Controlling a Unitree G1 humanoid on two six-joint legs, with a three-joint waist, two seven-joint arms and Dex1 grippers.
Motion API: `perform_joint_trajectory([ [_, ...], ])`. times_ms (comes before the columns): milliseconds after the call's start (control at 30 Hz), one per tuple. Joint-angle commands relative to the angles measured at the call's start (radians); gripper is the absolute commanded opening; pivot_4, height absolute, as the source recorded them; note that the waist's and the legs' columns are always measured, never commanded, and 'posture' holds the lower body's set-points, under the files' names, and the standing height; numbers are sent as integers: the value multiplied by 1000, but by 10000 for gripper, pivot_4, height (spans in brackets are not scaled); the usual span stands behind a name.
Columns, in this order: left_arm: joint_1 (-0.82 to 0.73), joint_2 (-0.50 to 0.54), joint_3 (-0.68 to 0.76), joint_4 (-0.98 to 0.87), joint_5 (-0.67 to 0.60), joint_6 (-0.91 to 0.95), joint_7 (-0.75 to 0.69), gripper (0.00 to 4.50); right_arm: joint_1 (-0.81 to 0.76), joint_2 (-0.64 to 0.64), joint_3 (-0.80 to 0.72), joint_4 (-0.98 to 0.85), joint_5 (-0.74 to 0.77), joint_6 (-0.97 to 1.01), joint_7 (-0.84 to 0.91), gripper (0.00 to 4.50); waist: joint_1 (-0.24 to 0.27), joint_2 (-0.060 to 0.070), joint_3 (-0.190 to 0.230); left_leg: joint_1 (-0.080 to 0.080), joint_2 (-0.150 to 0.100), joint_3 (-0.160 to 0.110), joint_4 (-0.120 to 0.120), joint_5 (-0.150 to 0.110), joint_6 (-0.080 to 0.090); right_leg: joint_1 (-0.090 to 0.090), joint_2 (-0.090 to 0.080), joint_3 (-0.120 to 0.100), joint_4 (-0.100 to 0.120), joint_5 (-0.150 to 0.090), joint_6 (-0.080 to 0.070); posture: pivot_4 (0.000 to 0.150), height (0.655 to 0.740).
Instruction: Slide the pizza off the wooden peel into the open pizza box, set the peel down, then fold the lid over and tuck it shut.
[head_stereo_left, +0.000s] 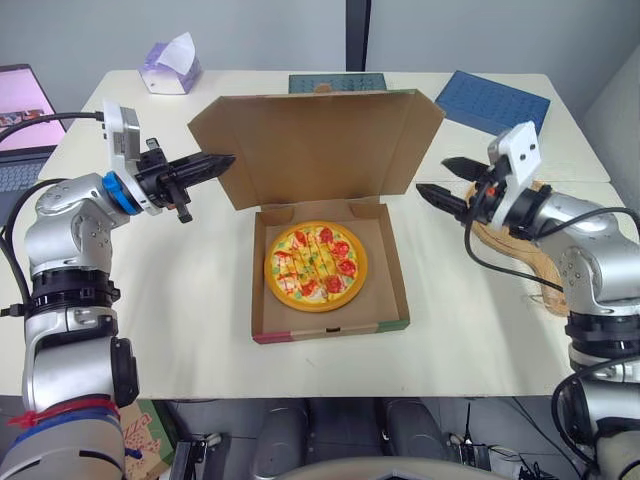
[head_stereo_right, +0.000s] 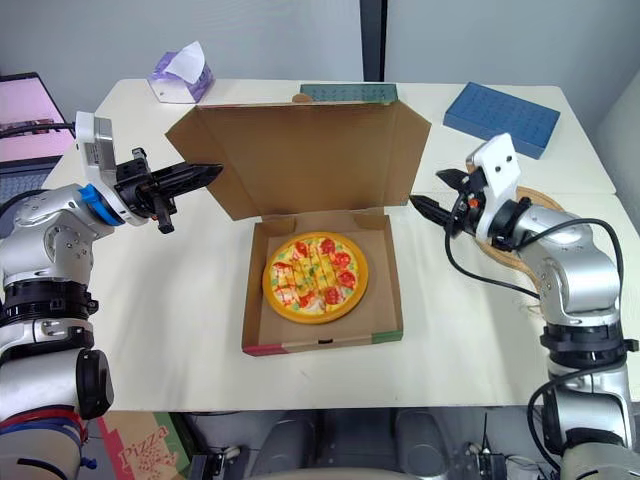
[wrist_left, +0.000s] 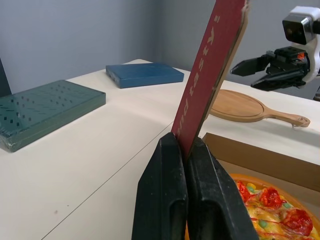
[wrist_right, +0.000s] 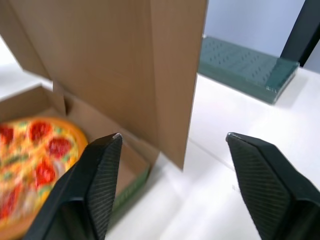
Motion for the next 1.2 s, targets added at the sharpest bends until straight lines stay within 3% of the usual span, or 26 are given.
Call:
perform_joint_trajectory([
  [33, -30, 13, 11, -11, -4, -1, -20, 0, -43, 24, -12, -14, 44, 30, -21, 33938, 0, 0, 0, 0, 0, 0, 0, 0, 0, 0, 0, 0, 0, 0, 0, 1500, 7400],
  [400, -31, 6, 12, -14, -1, -4, -16, 0, -139, 91, 20, 101, 33, 5, -41, 33938, -4, 0, 0, 0, 0, 0, 0, 0, 0, 0, 0, 0, 0, 0, 0, 1500, 7400],
  [567, -20, 4, 17, -21, -1, -5, 0, 0, -148, 94, 20, 102, 41, 3, -38, 21453, -6, 0, 0, 0, 0, 0, 0, 0, 0, -1, 0, 0, 1, 0, 0, 1500, 7400],
  [767, -12, 7, 17, -33, 2, 0, 29, 0, -144, 97, 21, 77, 42, 4, -47, 623, -8, 0, 0, 0, 0, 0, 0, 0, 0, -1, 0, 0, 1, 0, 0, 1500, 7400],
  [1000, 22, -5, 15, -164, 1, 68, 171, 0, -131, 94, 22, 14, 34, 14, -85, 234, -11, 0, 0, 0, 0, 0, 0, 0, 0, -1, 0, 0, 1, 0, 0, 1500, 7400],
  [1200, 93, -38, 24, -426, 5, 206, 432, 0, -70, 118, 39, -151, -8, 51, -224, 234, -14, 0, 0, -1, 0, 0, 0, 0, 0, -1, 0, 0, 1, 0, 0, 1500, 7400],
])
